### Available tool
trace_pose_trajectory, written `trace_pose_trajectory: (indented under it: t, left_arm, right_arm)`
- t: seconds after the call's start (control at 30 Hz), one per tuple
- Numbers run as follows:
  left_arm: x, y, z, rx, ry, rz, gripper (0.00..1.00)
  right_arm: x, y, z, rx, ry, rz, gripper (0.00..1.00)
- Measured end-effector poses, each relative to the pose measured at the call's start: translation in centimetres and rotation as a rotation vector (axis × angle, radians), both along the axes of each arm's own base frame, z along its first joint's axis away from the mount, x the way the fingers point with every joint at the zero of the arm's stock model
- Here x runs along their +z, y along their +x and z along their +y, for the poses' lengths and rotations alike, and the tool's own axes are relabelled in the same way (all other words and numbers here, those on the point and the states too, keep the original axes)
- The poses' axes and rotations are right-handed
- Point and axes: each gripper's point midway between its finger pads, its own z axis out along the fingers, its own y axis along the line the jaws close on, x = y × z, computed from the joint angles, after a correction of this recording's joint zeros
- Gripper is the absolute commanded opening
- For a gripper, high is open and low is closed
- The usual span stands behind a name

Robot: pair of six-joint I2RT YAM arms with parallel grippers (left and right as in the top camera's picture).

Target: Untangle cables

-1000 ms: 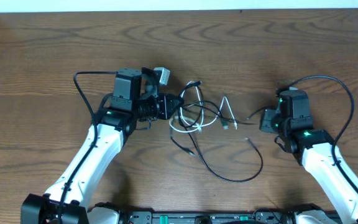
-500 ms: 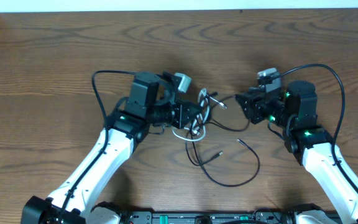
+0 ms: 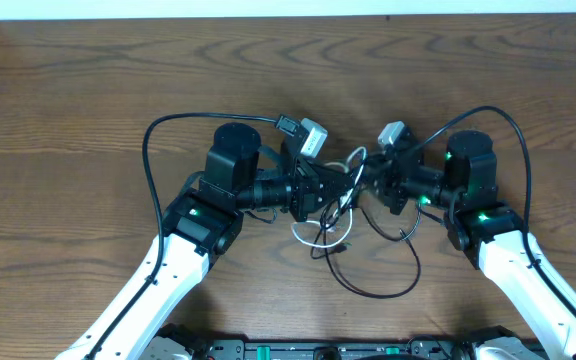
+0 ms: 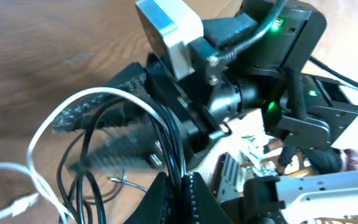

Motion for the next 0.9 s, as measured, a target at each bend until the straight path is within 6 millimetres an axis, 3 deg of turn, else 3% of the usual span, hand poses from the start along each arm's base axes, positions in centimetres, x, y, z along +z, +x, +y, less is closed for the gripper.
trace_pose_trajectory:
  t: [0.13,0.23,0.3,0.33,0.47,0.53,0.73,0.9]
  left_arm:
    - [-0.1,-0.2,0.0,-0.005,-0.002,0.025,0.07]
    - [-0.6,-0.3,0.2,0.003,0.017,0.048,0.08]
    - [-2.3,-0.3,0.8,0.041,0.083,0.087,0.07]
    - [-2.8,-0.2,1.0,0.058,0.106,0.097,0.07]
    - [-8.0,1.9,5.0,0.307,0.373,0.151,0.07]
    - [-9.1,3.4,7.0,0.426,0.468,0.117,0.07]
    - [-9.5,6.4,11.0,0.657,0.601,0.034,0.08]
    - [-8.7,9.3,18.1,0.908,0.638,0.042,0.08]
  right_arm:
    - [-0.6,2.0,-1.5,-0.153,-0.045,0.007,0.01]
    - [-2.3,3.9,-4.5,-0.400,-0.099,0.101,0.01]
    - [-4.3,4.6,-8.0,-0.627,-0.157,0.190,0.01]
    - [-4.5,4.7,-8.6,-0.664,-0.167,0.200,0.01]
    - [-6.2,4.5,-12.6,-0.910,-0.240,0.266,0.01]
    - [-6.7,4.2,-13.9,-0.991,-0.257,0.288,0.01]
    - [-7.4,3.6,-17.1,-1.210,-0.194,0.376,0.01]
    - [-7.6,3.2,-22.6,-1.440,-0.112,0.432,0.01]
